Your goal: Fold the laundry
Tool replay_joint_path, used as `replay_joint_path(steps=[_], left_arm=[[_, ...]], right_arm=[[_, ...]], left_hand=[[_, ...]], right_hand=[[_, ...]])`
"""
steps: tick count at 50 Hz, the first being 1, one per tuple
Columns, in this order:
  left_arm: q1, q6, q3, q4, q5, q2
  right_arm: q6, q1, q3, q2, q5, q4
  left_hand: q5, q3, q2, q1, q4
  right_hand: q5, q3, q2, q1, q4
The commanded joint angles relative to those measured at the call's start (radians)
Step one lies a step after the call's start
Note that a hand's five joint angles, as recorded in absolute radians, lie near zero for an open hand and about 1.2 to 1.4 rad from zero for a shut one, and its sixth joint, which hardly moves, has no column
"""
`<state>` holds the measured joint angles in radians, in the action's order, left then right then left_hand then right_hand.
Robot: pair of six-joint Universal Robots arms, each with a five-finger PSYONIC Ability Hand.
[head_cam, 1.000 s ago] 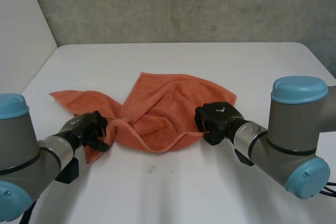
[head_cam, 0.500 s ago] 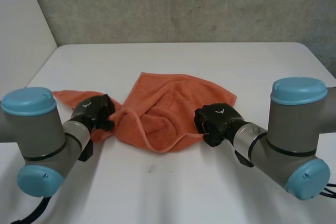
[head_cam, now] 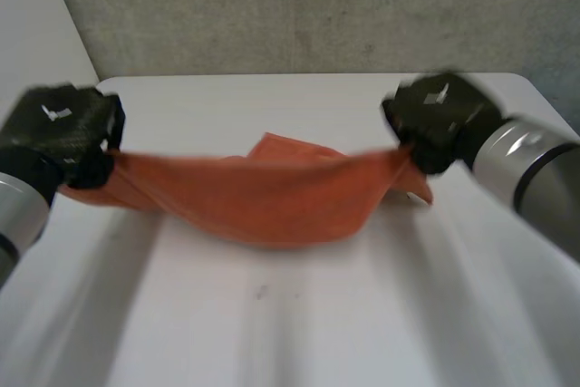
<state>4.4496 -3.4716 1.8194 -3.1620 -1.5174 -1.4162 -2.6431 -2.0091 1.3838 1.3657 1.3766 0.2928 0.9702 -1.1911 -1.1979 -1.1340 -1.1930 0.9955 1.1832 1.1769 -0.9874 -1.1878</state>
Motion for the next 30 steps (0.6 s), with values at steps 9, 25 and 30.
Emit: replay_joint_path(steps=[9,25,30], left_arm=[[0.011,0.014,-0.003,-0.038,0.022,-0.139],[0.013,0.006,-0.241,-0.113,-0.024,-0.483],[0.013,0.014,-0.230,-0.113,-0.040,-0.472]], right_arm=[[-0.048,0.004,-0.018,-0.009,0.027,0.022],[-0.228,0.027,-0.172,-0.358,-0.022,-0.106],[-0.398,0.099,-0.123,-0.311,-0.036,-0.119]], left_hand=[[0.252,-0.205,-0.198,-0.262,-0.203],[0.252,-0.205,-0.198,-0.262,-0.203],[0.252,-0.205,-0.198,-0.262,-0.203]], right_hand=[[0.226,0.213,0.219,-0.409,-0.208],[-0.157,-0.170,-0.163,-0.026,0.174],[-0.544,-0.558,-0.551,0.362,0.562]])
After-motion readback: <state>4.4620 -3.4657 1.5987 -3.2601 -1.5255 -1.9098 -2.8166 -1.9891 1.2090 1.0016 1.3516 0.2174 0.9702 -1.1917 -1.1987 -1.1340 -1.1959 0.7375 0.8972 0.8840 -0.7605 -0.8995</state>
